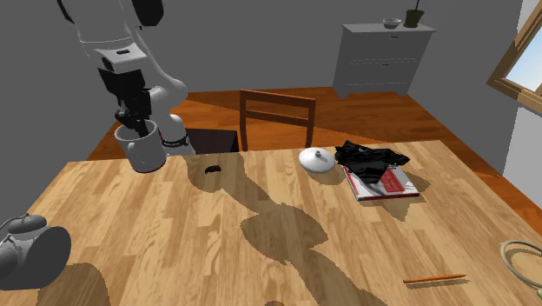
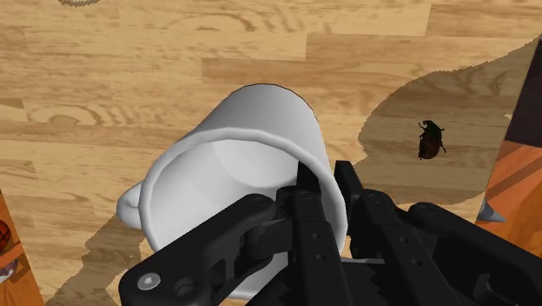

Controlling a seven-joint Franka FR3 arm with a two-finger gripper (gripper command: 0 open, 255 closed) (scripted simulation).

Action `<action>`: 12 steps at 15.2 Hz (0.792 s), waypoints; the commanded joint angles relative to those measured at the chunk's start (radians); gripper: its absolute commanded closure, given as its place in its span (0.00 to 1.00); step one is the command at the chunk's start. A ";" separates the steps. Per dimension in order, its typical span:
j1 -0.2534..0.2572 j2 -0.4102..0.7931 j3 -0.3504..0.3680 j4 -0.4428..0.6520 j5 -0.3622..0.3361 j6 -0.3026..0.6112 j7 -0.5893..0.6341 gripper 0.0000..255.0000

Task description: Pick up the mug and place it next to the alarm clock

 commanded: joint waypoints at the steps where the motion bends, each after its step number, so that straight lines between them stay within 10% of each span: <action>1: -0.020 -0.038 -0.017 -0.021 -0.023 -0.009 -0.033 1.00; 12: -0.121 -0.192 -0.134 -0.065 -0.142 -0.059 -0.232 1.00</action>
